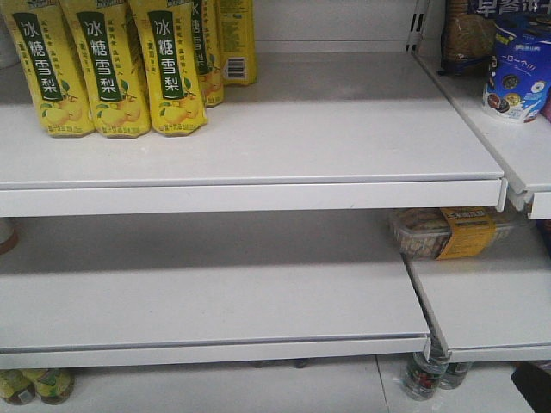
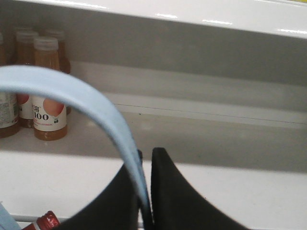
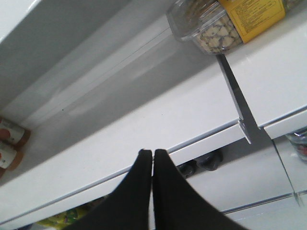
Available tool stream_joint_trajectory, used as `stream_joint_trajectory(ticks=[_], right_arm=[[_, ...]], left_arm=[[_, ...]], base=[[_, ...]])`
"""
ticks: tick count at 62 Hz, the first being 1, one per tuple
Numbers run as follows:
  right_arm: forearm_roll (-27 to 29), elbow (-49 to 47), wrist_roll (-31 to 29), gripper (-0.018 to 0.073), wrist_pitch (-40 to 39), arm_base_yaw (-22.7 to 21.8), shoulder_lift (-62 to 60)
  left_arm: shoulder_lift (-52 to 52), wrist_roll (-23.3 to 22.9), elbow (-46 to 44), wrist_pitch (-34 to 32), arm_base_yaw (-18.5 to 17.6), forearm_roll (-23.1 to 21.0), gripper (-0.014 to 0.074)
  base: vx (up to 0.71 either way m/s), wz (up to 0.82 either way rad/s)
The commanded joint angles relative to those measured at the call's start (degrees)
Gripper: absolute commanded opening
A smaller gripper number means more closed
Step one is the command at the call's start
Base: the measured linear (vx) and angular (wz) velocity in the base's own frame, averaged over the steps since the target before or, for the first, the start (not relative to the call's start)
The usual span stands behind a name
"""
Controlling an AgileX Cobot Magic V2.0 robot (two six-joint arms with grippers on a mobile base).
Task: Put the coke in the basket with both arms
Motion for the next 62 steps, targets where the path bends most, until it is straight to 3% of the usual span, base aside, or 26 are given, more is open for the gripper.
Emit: stream_joint_trajectory(ticks=[1,7,15,23,43,52,62], right_arm=[[11.8,-0.1,-19.6,-0.0005,-9.7,-4.7,-2.2],[20.9,2.8,-31.4,-0.0005,-17.1,-10.3,-5.4],[26.5,7.9,-35.7,-0.0005,-22.2,-14.6,-10.4],[26.1,8.2,-37.9,-0.0005,-18.5,-18.4,-13.7],[25.5,8.2,-55.0,-0.0005,-18.5,-24.9,-15.0],[25.0,8.2,-56.7,-0.0005,-18.6,-24.9,-15.0],[19.0,8.2,-56.6,-0.0005,-18.7,-24.9,-15.0]], left_arm=[[-1.2,2.4,-1.7,-8.4,0.0,2.8,-0.0006],[-1.2,2.4,-1.7,-8.4,0.0,2.8,-0.0006],[-1.2,2.4,-1.7,-8.4,0.0,2.8,-0.0006],[-1.2,2.4,-1.7,-8.4,0.0,2.8,-0.0006],[-1.2,2.4,-1.7,-8.4,0.0,2.8,-0.0006],[-1.2,2.4,-1.7,-8.4,0.0,2.8,-0.0006],[-1.2,2.4,-1.7,-8.4,0.0,2.8,-0.0006]], base=[[0.0,0.0],[0.0,0.0],[0.0,0.0],[0.0,0.0],[0.0,0.0],[0.0,0.0],[0.0,0.0]])
